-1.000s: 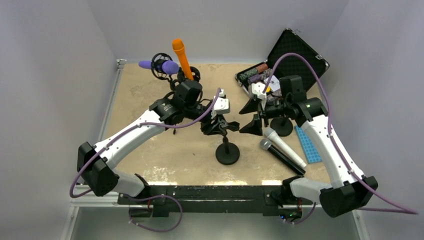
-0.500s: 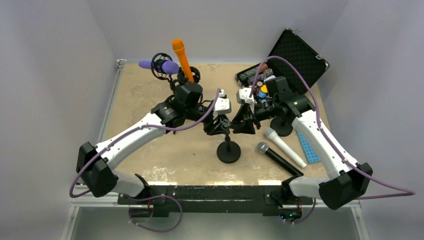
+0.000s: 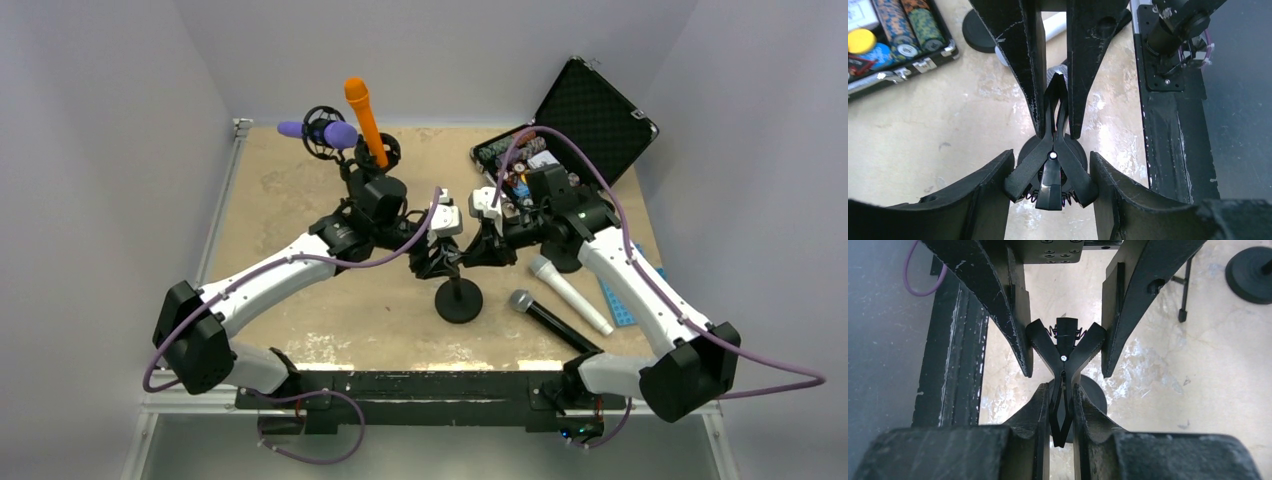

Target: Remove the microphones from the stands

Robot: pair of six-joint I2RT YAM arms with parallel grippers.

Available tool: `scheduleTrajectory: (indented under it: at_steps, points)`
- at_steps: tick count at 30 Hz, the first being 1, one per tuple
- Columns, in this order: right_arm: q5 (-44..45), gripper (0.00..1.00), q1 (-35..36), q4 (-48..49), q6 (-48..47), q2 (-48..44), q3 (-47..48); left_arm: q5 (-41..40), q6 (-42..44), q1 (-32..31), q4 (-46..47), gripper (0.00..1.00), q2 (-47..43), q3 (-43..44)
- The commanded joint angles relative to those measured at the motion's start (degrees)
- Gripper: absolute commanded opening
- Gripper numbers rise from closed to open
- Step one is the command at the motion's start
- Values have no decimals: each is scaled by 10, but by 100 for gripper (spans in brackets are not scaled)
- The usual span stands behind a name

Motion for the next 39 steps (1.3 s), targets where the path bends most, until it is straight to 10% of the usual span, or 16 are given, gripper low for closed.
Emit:
scheduleTrajectory:
  at_steps: [1,7,10,13,39]
  points:
    - [27,0,1,-16,-8,4,-36,-13,-9,-1,8,0,15,-38]
    - [39,0,1,-26,-18,1,-57,-20,-16,-2,27,2,26,-50]
    - [40,0,1,-20,-11,-2,-52,-46,-19,-2,26,39,22,-43]
    - [49,0,1,-17,-1,1,-39,-73,-18,-2,9,98,9,-30]
    - [190,0,-168,169,125,9,-6,-104,-38,14,-49,100,-73,-13]
